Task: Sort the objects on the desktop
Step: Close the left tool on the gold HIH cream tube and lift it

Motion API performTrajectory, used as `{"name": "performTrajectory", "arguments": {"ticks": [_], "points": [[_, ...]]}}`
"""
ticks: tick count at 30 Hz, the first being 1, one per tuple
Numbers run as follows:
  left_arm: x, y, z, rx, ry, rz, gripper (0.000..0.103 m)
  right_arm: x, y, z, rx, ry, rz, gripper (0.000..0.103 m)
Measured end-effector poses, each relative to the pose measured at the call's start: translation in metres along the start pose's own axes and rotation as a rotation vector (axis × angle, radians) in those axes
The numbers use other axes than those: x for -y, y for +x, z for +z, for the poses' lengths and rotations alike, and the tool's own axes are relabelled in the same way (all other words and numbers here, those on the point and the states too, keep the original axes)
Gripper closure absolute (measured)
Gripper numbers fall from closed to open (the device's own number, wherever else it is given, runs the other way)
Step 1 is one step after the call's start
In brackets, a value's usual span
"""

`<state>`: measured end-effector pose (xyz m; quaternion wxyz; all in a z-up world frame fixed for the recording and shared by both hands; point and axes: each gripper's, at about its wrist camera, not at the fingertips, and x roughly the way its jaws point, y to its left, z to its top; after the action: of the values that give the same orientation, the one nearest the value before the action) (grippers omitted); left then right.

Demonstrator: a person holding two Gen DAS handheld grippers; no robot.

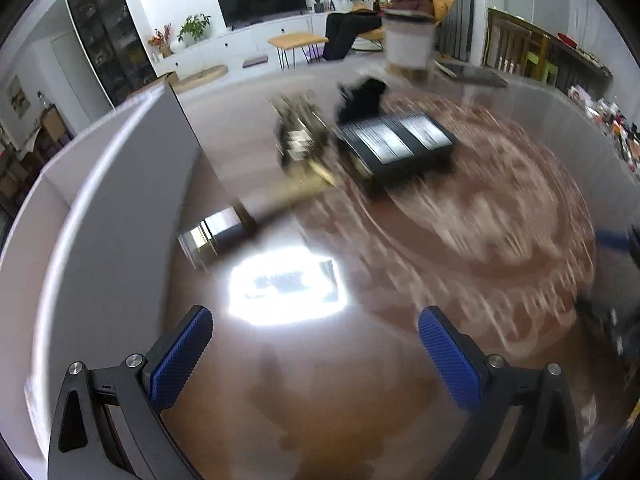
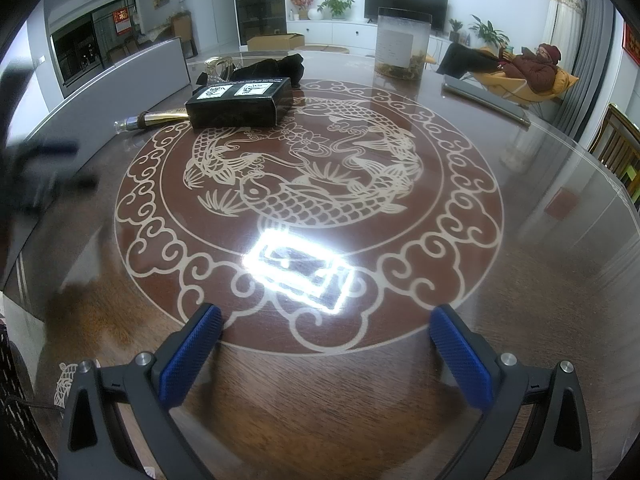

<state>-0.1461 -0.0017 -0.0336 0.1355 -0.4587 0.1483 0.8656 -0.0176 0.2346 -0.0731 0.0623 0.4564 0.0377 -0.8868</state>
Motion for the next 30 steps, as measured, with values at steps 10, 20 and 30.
{"name": "performTrajectory", "arguments": {"ticks": [10,20,30], "points": [[-0.022,0.072,0.053,-0.113,0.109,-0.006,0.000,0.000,0.000,0.000,0.000,0.000,0.000,0.000],[-0.025,0.078,0.053,-0.112,0.092,-0.192,0.031,0.000,0.000,0.000,0.000,0.000,0.000,0.000],[-0.016,0.040,0.006,-0.073,-0.107,-0.096,0.077,0.000,0.000,0.000,0.000,0.001,0.001,0.000]]}}
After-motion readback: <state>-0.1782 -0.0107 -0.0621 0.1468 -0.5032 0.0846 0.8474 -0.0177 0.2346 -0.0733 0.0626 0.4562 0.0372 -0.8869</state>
